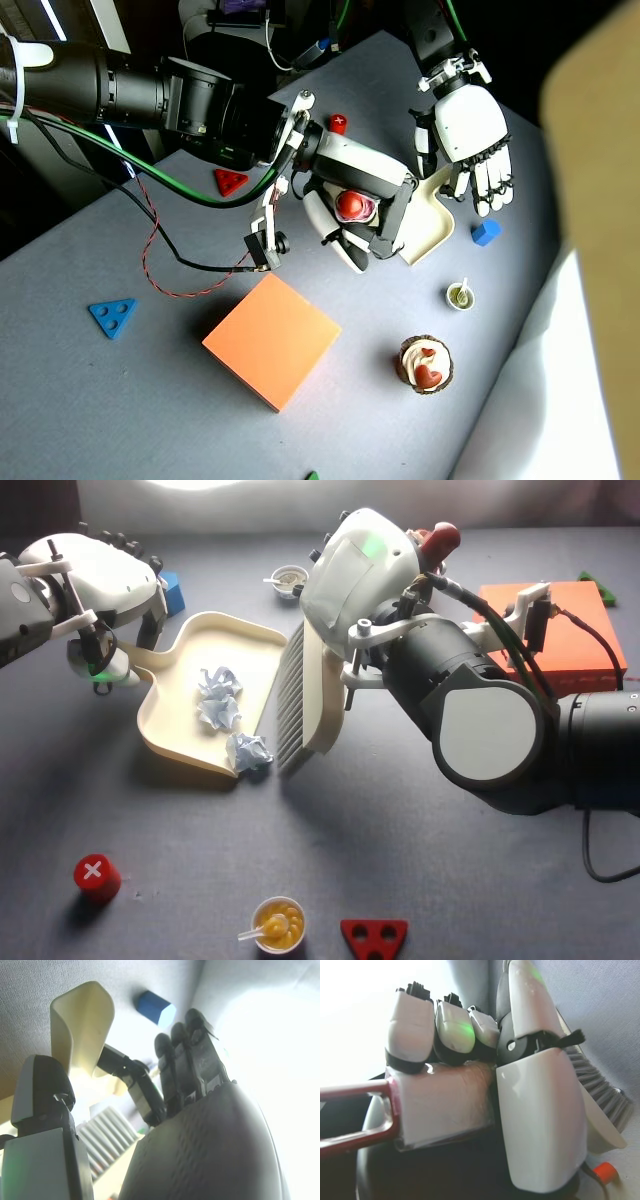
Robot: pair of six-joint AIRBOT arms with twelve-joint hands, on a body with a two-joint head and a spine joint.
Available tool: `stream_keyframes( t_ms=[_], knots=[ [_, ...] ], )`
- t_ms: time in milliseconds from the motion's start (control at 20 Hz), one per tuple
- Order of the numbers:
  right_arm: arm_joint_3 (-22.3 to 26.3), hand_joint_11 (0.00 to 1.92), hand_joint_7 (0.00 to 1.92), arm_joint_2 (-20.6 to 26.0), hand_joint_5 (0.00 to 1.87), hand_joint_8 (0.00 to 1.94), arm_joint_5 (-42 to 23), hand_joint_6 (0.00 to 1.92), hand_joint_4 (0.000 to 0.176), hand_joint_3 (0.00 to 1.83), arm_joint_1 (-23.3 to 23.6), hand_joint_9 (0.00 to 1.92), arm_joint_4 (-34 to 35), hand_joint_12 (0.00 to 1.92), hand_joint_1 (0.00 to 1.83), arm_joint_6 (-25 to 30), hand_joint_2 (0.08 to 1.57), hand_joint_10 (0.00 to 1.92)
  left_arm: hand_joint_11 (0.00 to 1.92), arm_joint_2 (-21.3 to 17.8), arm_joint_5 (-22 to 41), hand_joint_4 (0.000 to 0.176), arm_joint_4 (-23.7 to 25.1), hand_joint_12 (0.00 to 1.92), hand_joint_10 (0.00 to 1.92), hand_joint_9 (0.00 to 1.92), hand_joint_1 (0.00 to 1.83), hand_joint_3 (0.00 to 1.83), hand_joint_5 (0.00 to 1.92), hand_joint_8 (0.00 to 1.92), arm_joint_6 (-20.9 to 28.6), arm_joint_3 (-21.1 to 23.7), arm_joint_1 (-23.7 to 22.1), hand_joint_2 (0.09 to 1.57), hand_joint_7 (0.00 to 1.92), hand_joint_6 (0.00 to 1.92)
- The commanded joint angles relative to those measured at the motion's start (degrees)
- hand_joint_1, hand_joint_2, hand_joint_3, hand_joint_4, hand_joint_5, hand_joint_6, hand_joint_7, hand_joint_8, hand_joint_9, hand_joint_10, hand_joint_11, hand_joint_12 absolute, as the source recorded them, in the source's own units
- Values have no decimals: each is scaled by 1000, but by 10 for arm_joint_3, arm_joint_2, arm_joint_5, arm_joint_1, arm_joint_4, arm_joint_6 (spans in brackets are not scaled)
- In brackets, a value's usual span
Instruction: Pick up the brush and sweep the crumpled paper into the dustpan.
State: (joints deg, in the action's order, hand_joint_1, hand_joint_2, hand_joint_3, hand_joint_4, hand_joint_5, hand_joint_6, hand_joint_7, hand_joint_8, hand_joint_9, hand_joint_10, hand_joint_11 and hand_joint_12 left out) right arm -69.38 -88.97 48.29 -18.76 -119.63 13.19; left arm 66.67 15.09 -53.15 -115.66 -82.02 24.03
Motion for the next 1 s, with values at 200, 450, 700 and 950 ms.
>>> stream_keyframes(
  t_ms=[200,450,700,950],
  knots=[
    [-12,1554,1355,-7,1130,1941,45,1921,0,0,5,1453,-58,1921,1479,6,1169,1921,250,-4,50,0,11,6,1,277,1099,1,1021,1,-3,-5,-6,1099,363,912],
    [-28,1552,1344,-22,1134,1941,44,1921,0,0,5,1442,-65,1921,1485,23,1169,1921,275,-4,51,0,10,15,4,306,1121,0,1054,4,-3,-3,-7,1086,398,858],
    [-40,1537,1335,-36,1115,1941,45,1921,0,0,7,1428,-96,1921,1470,67,1170,1921,271,-4,51,0,10,12,4,312,1118,1,1045,1,-3,-1,-7,1089,401,871],
    [-50,1542,1343,-46,1124,1941,49,1921,0,0,14,1444,-105,1921,1502,92,1170,1921,272,-4,52,0,9,11,0,307,1119,1,1042,0,-3,-1,-7,1090,392,877]
  ],
)
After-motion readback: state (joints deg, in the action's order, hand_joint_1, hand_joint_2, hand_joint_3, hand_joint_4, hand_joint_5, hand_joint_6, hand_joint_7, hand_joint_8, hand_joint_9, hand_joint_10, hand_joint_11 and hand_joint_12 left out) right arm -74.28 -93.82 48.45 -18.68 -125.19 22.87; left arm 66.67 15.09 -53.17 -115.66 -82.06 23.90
